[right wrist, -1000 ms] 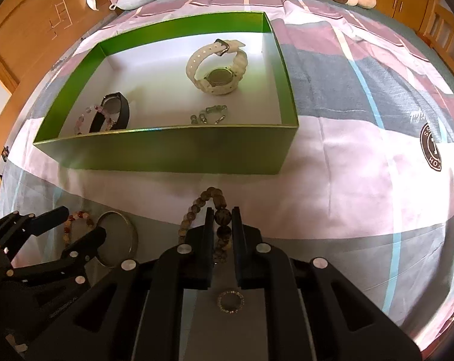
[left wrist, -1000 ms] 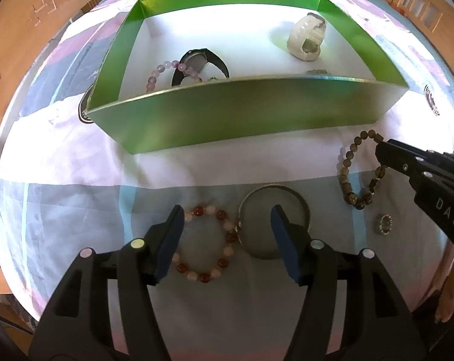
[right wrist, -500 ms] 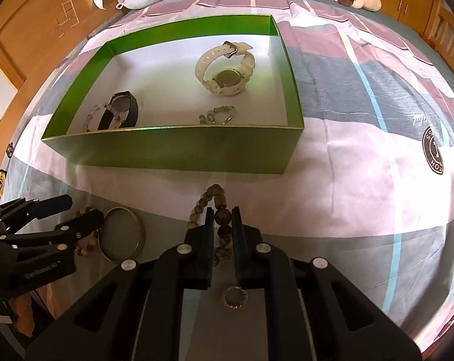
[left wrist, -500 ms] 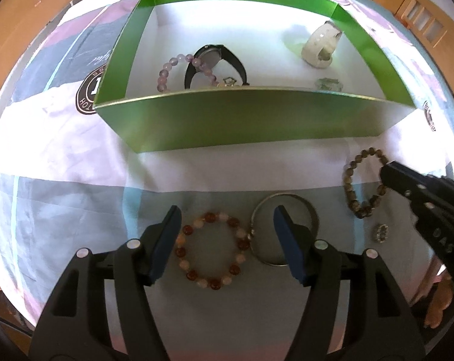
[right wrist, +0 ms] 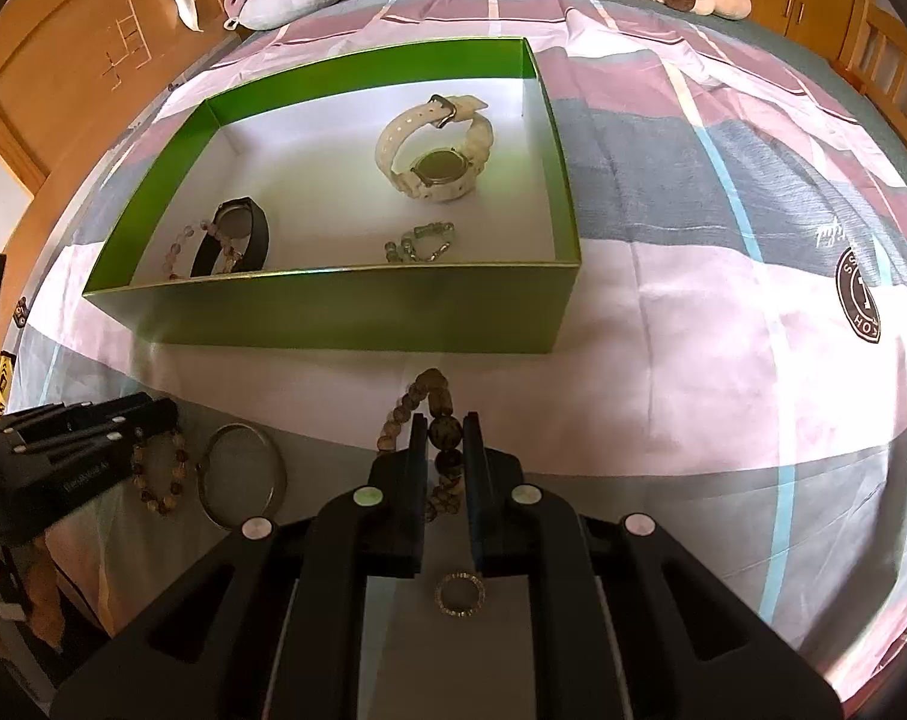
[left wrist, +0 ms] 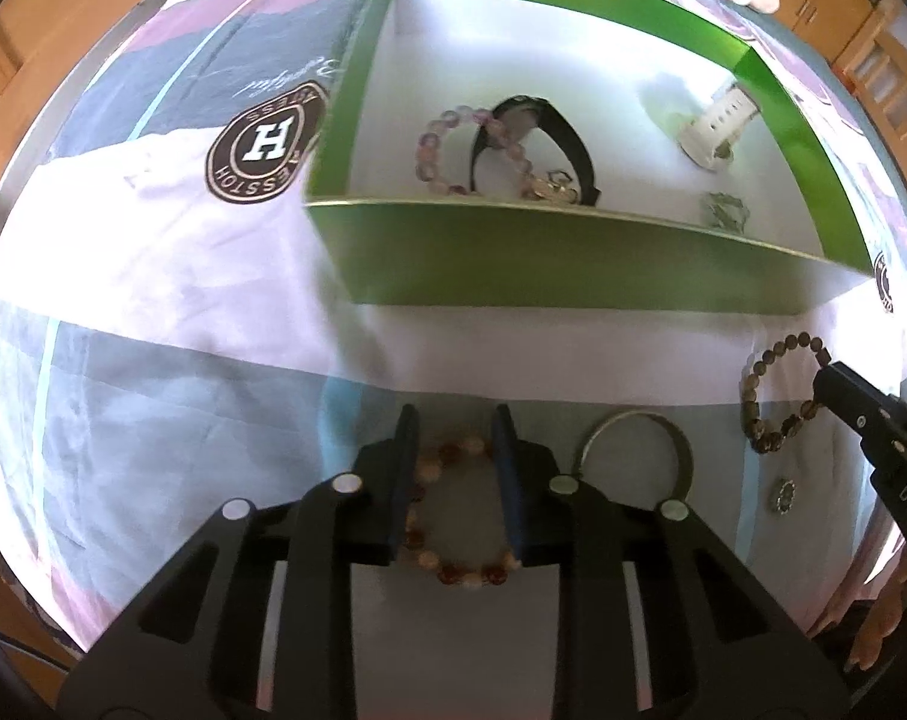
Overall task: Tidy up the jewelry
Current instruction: 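Close the left tool on the red-and-white bead bracelet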
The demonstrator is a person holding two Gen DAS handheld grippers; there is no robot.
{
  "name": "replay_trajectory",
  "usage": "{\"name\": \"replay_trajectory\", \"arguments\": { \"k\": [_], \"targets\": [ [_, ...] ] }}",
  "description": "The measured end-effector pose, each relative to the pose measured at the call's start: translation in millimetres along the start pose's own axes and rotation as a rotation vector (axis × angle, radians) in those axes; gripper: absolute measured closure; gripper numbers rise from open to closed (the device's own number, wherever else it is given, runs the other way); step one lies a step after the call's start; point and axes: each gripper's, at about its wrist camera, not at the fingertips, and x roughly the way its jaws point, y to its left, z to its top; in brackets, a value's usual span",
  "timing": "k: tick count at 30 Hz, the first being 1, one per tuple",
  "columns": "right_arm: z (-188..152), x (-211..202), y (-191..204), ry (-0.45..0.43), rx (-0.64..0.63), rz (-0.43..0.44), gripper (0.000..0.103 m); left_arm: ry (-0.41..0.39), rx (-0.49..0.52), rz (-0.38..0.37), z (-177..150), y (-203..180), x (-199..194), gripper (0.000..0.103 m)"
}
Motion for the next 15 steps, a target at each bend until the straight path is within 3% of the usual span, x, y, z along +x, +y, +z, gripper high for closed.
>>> {"name": "replay_trajectory", "arguments": {
  "k": [3,6,8,15],
  "targets": [
    [0,0,-1,0.002,0.002,-0.002,0.092,0.002,-0.022,0.003,3,10,-1,0.076],
    [-1,3,-1,0.014,0.001,-0.005,0.092,0.007,-0.034,0.004,6,21,-2,0.066],
    [0,5,-1,0.019,-0.001,-0.006,0.092,0.023,-0.023,0.002,6,27,-5,0.043],
    [0,12,-1,0.038,0.000,-0.016,0.092,0.077,0.108,0.065,-9,15,7,0.044]
  ]
}}
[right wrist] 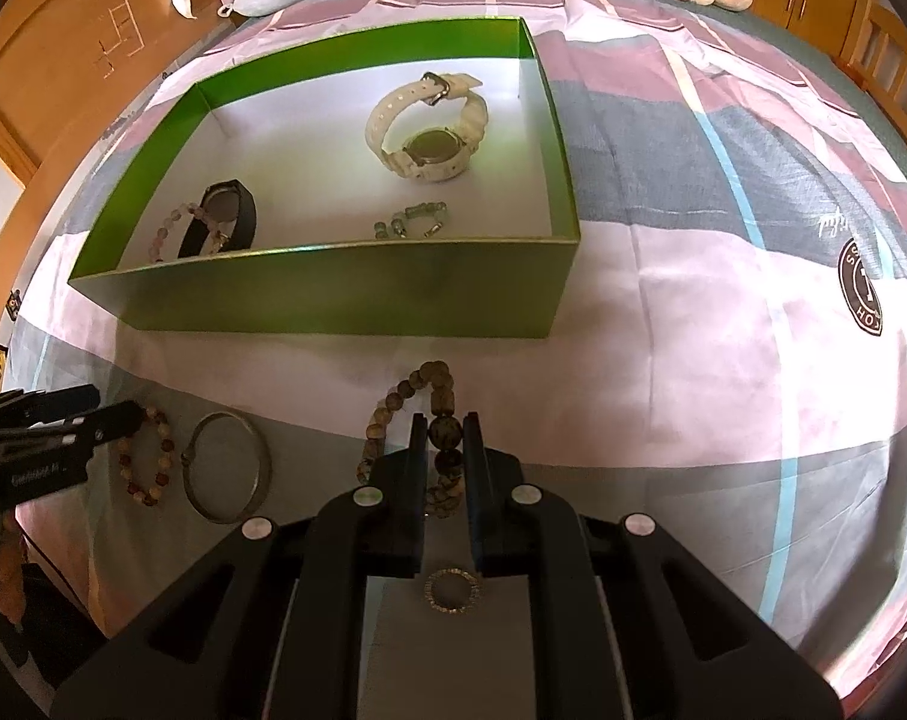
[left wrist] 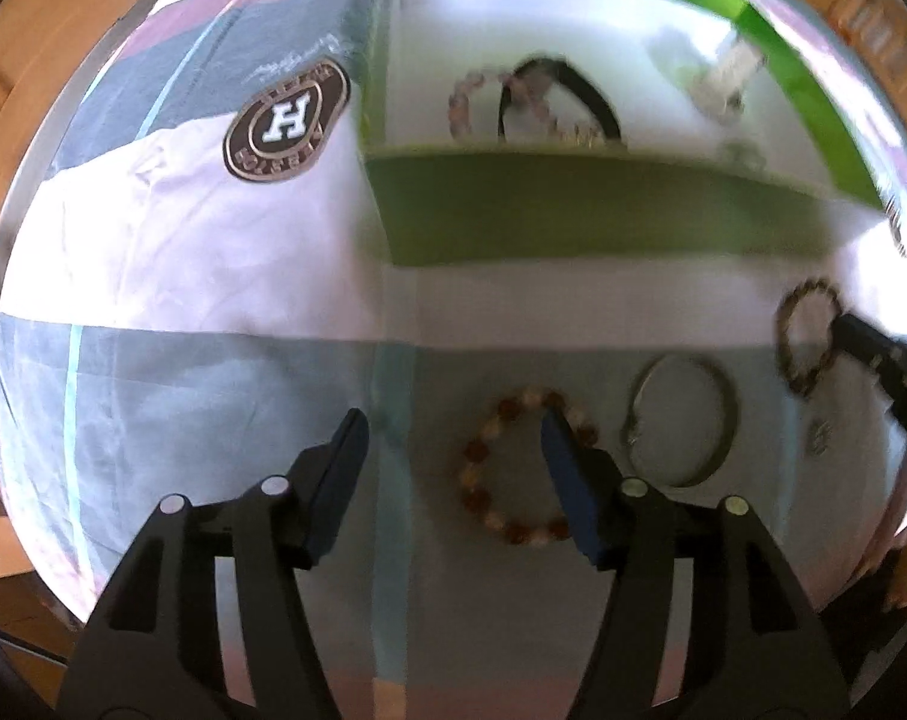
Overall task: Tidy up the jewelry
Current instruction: 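Close the left tool on the red-and-white bead bracelet, then carry the red-white bracelet into the box with the left tool while the right tool drops the brown bracelet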
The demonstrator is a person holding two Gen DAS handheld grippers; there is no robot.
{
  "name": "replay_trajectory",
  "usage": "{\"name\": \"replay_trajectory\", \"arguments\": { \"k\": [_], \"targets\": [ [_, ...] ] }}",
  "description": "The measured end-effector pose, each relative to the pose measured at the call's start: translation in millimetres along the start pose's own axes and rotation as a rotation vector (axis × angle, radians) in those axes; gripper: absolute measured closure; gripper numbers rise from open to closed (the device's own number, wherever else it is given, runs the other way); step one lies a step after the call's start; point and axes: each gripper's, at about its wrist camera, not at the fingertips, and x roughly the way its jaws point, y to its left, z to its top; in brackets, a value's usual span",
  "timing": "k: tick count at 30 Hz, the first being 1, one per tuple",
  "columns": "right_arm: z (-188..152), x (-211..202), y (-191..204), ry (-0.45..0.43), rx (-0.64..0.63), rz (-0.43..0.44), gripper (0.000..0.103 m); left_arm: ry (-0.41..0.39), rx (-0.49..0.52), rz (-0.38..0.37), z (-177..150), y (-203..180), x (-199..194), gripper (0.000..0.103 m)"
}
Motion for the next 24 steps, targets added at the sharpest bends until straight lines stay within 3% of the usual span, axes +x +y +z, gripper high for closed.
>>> {"name": "replay_trajectory", "arguments": {
  "k": [6,8,11,19,21,24],
  "targets": [
    [0,6,2,0.018,-0.007,-0.002,0.092,-0.024,0.040,0.049,-10,-11,6,0.054],
    [-1,8,2,0.024,-0.011,-0.005,0.092,-0.046,0.050,0.045,-11,-16,4,0.076],
    [-1,13,3,0.035,-0.015,-0.014,0.092,-0.064,0.061,0.042,-12,-26,-2,0.091],
    [-2,29,5,0.060,-0.027,-0.044,0.089,-0.071,0.052,0.056,-17,-23,-5,0.093],
    [-2,27,10,0.036,-0.059,-0.066,0.071,-0.071,0.056,0.063,-17,-25,-5,0.093],
    [-3,28,17,0.013,-0.107,-0.122,0.067,-0.070,0.056,0.064,-17,-24,-3,0.093]
  ]
}}
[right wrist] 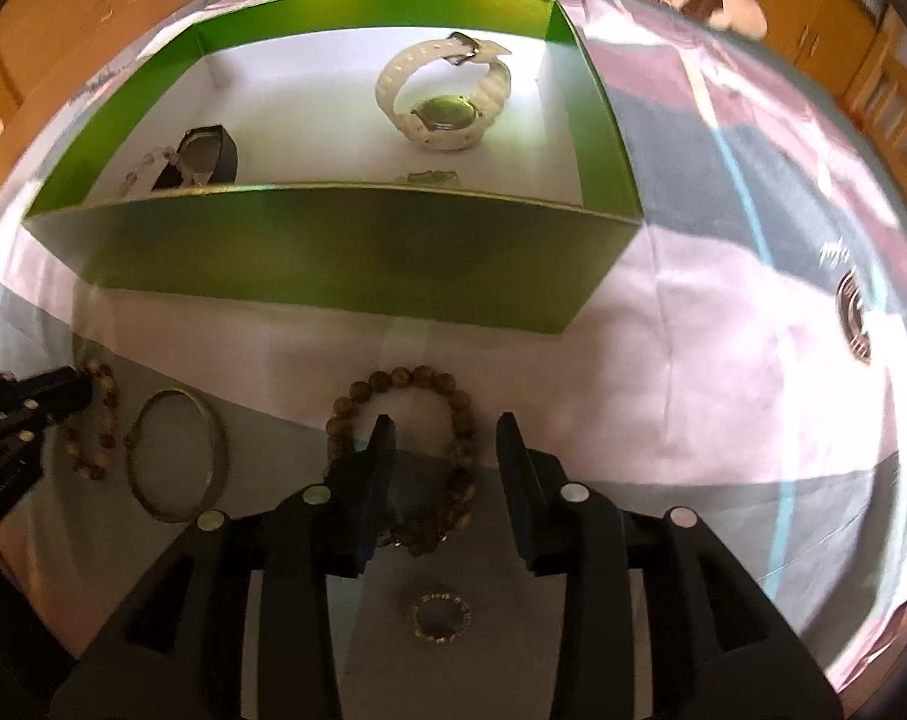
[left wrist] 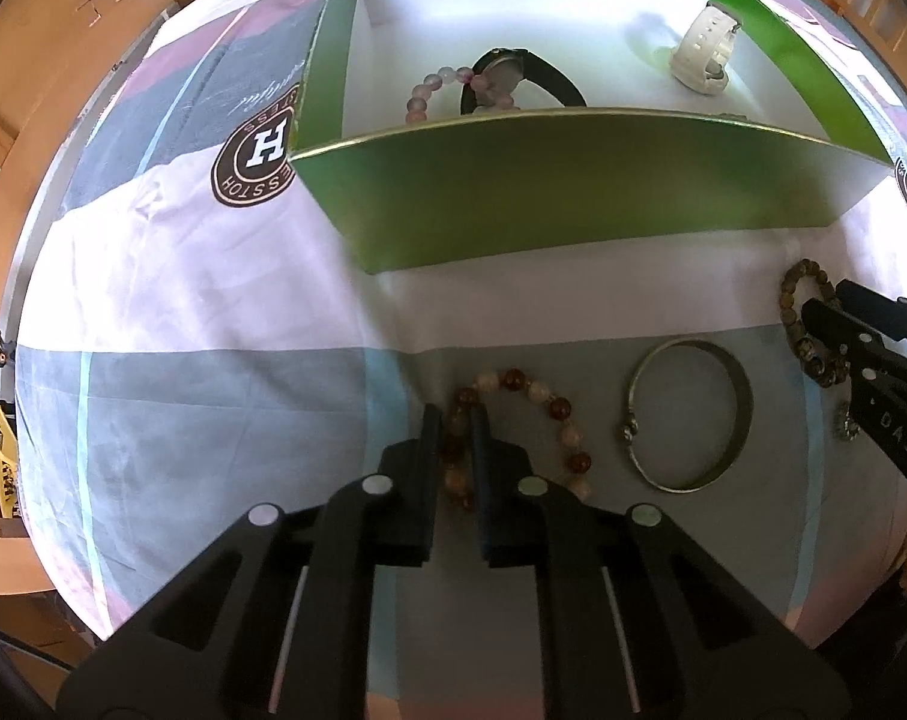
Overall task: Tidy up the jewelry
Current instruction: 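Carry the red-white bracelet into the box with the left tool while the right tool drops the brown bracelet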
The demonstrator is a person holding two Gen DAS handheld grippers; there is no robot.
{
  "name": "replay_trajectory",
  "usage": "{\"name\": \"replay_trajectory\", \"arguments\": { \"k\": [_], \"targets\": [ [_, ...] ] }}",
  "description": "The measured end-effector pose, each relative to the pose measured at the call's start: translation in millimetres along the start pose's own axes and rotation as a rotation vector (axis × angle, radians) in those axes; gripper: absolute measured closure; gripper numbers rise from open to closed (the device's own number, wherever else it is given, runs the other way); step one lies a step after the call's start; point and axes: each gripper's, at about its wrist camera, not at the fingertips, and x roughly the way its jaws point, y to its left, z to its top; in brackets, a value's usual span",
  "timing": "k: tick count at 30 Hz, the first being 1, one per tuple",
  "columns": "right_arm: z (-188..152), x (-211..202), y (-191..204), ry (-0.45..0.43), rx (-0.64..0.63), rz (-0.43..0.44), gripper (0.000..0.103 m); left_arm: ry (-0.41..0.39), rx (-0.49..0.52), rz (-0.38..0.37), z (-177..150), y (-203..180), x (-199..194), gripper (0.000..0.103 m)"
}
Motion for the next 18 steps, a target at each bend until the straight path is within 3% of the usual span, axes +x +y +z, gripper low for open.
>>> {"name": "replay_trajectory", "arguments": {
  "k": [4,6,10,14,18],
  "targets": [
    [-1,4,0,0.009,0.005,0.004,0.070,-0.002,-0.008,-0.003,3,1,1,0.094],
    [0,4,-2,0.016,0.013,0.032,0.092,-0.007,-0.019,-0.010,5,4,0,0.095],
    [0,1,0,0.016,0.012,0.042,0.092,-0.050,-0.053,-0.037,8,11,-13,0.095],
    [3,-11,-5,-0.018,0.041,0.067,0.092,-0.152,-0.048,-0.035,11,9,-35,0.096],
    [7,-31,-11,-0.067,0.063,0.103,0.092,-0.256,-0.056,-0.081,13,12,-65,0.096]
  ]
}}
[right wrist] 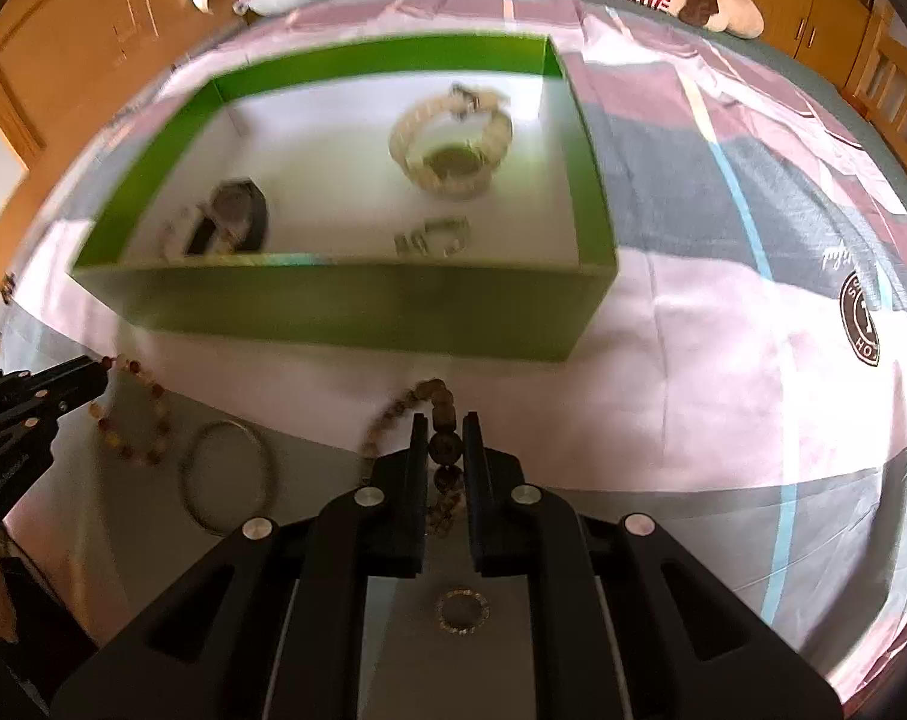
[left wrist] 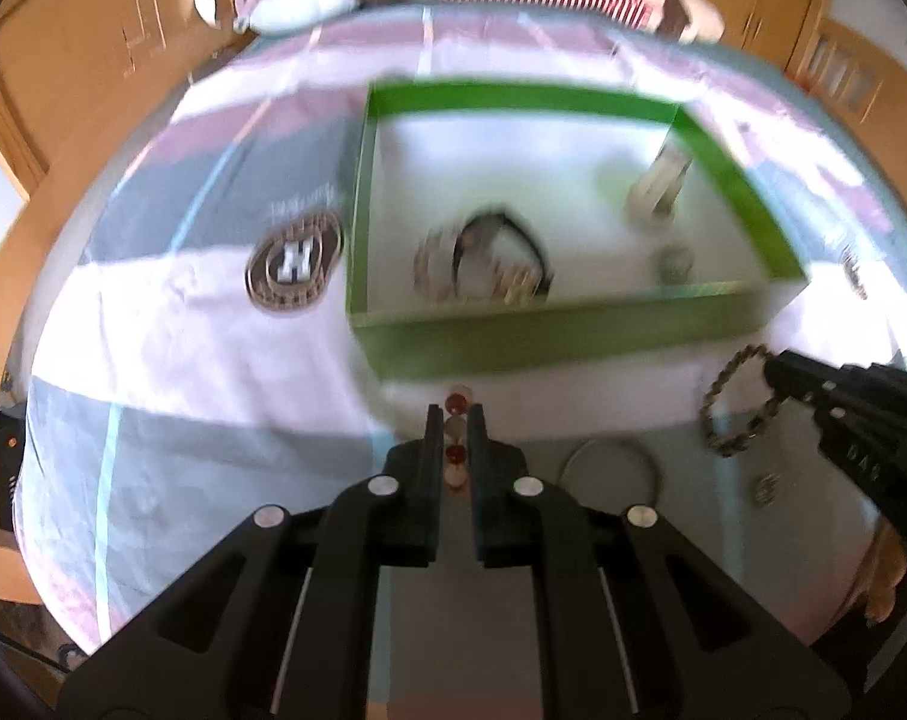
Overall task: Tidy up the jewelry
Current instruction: 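Carry the red-white bracelet into the box with the left tool while the right tool drops the brown bracelet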
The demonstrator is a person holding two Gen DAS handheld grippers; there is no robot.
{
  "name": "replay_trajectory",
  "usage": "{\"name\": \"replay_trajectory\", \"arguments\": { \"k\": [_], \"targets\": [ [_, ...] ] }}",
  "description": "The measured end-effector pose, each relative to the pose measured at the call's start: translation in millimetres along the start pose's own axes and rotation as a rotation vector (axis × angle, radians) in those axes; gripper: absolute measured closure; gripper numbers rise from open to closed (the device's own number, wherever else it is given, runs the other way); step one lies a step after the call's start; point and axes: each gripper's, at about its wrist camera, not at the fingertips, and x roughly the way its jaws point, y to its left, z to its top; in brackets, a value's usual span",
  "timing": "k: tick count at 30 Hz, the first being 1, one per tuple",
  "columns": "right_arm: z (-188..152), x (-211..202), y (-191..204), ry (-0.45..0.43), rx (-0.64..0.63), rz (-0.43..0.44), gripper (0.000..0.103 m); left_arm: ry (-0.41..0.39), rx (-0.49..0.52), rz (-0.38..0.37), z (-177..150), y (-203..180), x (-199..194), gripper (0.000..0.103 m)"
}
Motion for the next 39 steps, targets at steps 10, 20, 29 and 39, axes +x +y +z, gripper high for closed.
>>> {"name": "replay_trajectory", "arguments": {
  "k": [10,20,29,39],
  "targets": [
    [17,-63,7,-0.215,-0.006,0.084,0.092,-0.112,-0.053,-0.146,33,7,-34,0.096],
    [63,-77,9,-0.352,0.014,0.121,0.092,-0.074,-0.113,-0.175,84,13,-3,0.096],
    [68,-32,8,-0.269,0.023,0.116,0.092,-0.098,-0.137,-0.165,89,22,-2,0.096],
    [68,-24,9,-0.254,0.032,0.092,0.092,-0.066,-0.103,-0.107,82,9,13,0.096]
  ]
}}
